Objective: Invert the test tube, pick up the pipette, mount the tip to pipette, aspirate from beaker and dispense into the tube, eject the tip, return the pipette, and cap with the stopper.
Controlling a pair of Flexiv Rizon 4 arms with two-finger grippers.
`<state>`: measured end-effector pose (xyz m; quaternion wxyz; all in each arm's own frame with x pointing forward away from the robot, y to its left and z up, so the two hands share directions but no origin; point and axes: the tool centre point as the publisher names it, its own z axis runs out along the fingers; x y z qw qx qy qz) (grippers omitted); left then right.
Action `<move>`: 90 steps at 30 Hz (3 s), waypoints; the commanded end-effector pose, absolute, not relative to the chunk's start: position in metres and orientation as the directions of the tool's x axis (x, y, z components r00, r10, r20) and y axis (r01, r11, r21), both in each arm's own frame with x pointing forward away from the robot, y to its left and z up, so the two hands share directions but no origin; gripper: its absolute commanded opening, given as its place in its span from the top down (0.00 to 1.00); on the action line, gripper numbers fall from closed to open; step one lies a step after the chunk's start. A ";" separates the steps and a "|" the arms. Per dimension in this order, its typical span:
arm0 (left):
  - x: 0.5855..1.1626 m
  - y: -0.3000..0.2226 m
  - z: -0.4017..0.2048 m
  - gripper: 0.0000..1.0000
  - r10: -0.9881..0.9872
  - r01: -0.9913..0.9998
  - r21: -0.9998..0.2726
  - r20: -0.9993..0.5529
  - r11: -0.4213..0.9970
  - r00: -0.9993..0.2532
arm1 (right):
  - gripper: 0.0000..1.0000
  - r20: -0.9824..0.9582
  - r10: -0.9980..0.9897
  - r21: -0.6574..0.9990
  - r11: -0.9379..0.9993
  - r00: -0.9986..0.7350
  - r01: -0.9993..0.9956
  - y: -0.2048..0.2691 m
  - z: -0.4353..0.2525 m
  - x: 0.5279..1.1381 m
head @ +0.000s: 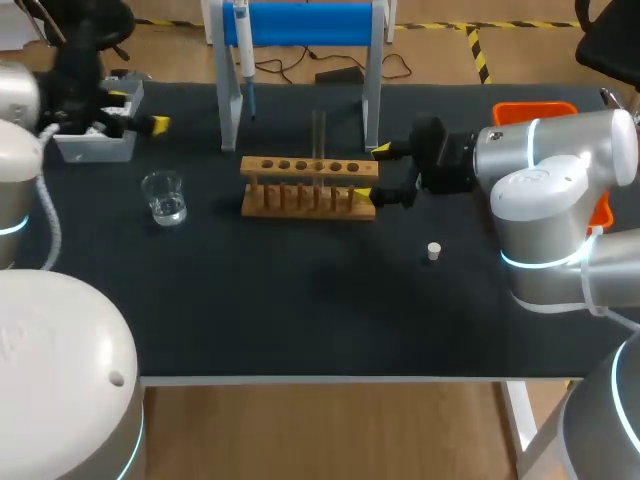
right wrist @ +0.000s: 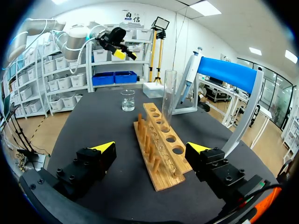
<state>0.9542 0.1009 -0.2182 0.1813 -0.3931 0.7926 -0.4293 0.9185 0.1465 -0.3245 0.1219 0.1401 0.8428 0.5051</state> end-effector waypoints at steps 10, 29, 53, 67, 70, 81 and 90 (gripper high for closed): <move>0.975 0.187 -0.243 0.00 -0.915 -0.591 -0.772 0.033 0.232 -0.402 | 0.00 -0.064 0.359 0.886 0.450 -0.931 0.113 0.146 -0.325 0.918; 0.979 0.196 -0.244 0.00 -0.941 -0.623 -0.754 0.015 0.211 -0.337 | 0.00 -0.064 0.359 0.886 0.450 -0.931 0.113 0.146 -0.325 0.918; 1.053 0.245 -0.298 0.00 -0.980 -0.667 -0.736 0.025 0.115 -0.197 | 0.00 -0.064 0.359 0.886 0.450 -0.931 0.113 0.146 -0.325 0.918; 1.101 0.247 -0.319 0.00 -0.994 -0.701 -0.713 0.064 0.019 -0.092 | 0.00 -0.064 0.359 0.886 0.450 -0.931 0.113 0.146 -0.325 0.918; 1.110 0.247 -0.321 0.00 -0.994 -0.704 -0.710 0.062 0.017 -0.087 | 0.00 -0.064 0.359 0.886 0.450 -0.931 0.113 0.146 -0.325 0.918; 1.130 0.239 -0.331 0.04 -0.994 -0.716 -0.698 0.060 0.026 -0.095 | 0.00 -0.064 0.359 0.886 0.450 -0.931 0.113 0.146 -0.325 0.918; 1.137 0.238 -0.337 0.21 -0.994 -0.726 -0.686 0.052 0.032 -0.092 | 0.00 -0.064 0.359 0.886 0.450 -0.931 0.113 0.146 -0.325 0.918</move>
